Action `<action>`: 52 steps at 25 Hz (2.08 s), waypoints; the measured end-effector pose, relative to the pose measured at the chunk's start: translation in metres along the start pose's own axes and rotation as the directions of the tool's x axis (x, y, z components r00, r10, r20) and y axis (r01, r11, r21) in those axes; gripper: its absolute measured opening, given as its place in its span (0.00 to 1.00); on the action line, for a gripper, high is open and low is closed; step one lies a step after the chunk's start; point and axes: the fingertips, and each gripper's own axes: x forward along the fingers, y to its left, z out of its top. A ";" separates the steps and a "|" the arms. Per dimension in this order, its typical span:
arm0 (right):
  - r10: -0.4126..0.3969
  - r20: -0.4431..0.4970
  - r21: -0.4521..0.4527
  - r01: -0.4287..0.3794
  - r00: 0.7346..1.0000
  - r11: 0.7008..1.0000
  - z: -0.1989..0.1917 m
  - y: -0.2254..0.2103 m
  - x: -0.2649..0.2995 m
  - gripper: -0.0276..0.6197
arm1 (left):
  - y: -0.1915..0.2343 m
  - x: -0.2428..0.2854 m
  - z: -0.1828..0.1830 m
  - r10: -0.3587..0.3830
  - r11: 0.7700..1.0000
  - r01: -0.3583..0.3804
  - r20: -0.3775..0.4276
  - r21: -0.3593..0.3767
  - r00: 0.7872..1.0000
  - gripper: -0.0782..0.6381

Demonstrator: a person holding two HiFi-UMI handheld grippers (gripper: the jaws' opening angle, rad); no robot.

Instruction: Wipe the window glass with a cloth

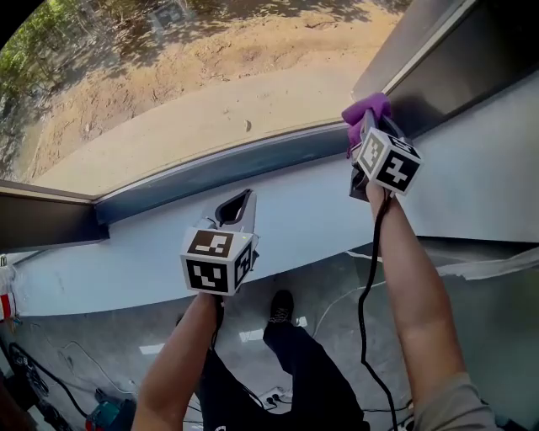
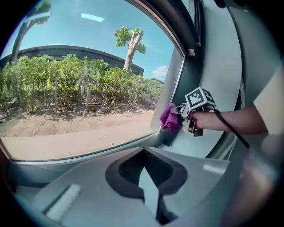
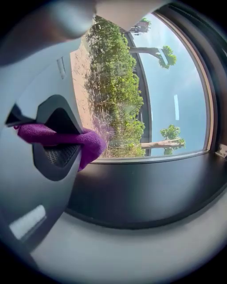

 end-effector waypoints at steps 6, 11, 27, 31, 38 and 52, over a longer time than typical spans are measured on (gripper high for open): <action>-0.049 -0.043 0.049 0.051 0.998 0.998 -0.009 -0.019 0.035 0.14 | 0.016 0.013 0.003 0.042 0.999 -0.042 -0.005 -0.023 0.999 0.11; -0.027 -0.022 -0.015 0.027 0.999 1.000 -0.007 -0.022 0.046 0.14 | 0.026 0.010 0.004 0.072 0.997 -0.071 0.003 -0.039 0.997 0.11; 0.160 0.019 -0.099 -0.158 0.987 0.983 -0.013 0.111 0.008 0.14 | 0.083 -0.043 -0.022 0.116 0.992 -0.118 -0.033 -0.052 0.993 0.11; 0.185 0.020 -0.080 -0.183 0.983 0.980 -0.018 0.159 -0.005 0.14 | 0.108 -0.067 -0.023 0.133 0.990 -0.134 -0.032 -0.051 0.991 0.11; 0.211 0.017 -0.114 -0.208 0.977 0.972 -0.029 0.234 -0.022 0.14 | 0.152 -0.110 -0.033 0.154 0.985 -0.156 -0.027 -0.073 0.988 0.11; 0.331 -0.011 -0.173 -0.328 0.943 0.929 -0.062 0.397 -0.059 0.14 | 0.231 -0.194 -0.067 0.209 0.971 -0.211 -0.028 -0.114 0.977 0.11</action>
